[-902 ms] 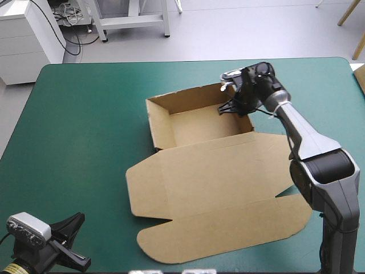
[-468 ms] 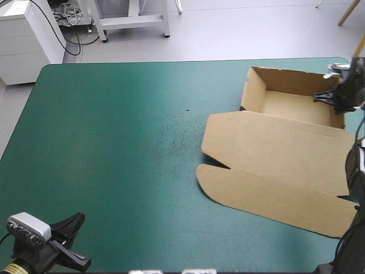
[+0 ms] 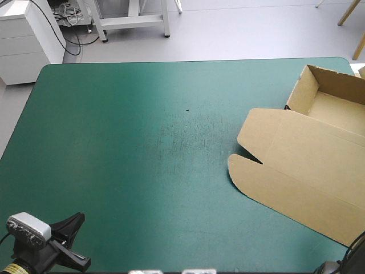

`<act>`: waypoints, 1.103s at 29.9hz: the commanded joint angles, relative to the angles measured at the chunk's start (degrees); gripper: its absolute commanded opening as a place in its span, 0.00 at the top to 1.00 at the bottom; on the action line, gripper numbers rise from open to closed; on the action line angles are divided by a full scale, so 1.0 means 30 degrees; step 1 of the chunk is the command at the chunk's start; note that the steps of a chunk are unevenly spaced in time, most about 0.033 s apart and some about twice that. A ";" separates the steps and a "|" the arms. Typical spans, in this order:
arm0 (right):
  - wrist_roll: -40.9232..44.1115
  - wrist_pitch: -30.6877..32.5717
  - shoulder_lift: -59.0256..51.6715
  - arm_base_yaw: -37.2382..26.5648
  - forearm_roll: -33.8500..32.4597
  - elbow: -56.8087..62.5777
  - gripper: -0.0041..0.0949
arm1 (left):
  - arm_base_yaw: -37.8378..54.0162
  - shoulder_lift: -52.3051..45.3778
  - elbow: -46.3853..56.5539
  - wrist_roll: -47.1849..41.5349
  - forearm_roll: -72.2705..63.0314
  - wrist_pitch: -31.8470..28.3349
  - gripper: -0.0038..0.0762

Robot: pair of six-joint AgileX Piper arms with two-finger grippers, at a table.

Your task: Fold the box

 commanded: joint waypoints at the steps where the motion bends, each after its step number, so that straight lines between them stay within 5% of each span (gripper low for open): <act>1: -0.0553 -0.0432 -0.1002 -0.0171 0.0911 -0.0588 0.97 | -0.0086 0.0243 -0.0418 -0.0156 -0.0173 -0.1445 0.96; 6: -0.0933 -0.0155 -0.1002 -0.0171 0.1188 -0.0588 0.86 | -0.0086 0.0243 -0.0418 -0.0156 -0.0173 -0.1445 0.96; 15: -0.0933 -0.0130 -0.1443 -0.0171 0.1279 -0.0614 0.47 | -0.0086 0.0243 -0.0418 -0.0156 -0.0173 -0.1445 0.96; 30: -0.0933 -0.0130 -0.7581 0.1401 0.3661 -0.1154 0.47 | -0.0086 0.0243 -0.0418 -0.0156 -0.0173 -0.1445 0.96; 33: -0.0933 -0.0130 -0.8991 0.3127 0.3452 -0.1154 0.57 | -0.0086 0.0243 -0.0418 -0.0156 -0.0173 -0.1445 0.96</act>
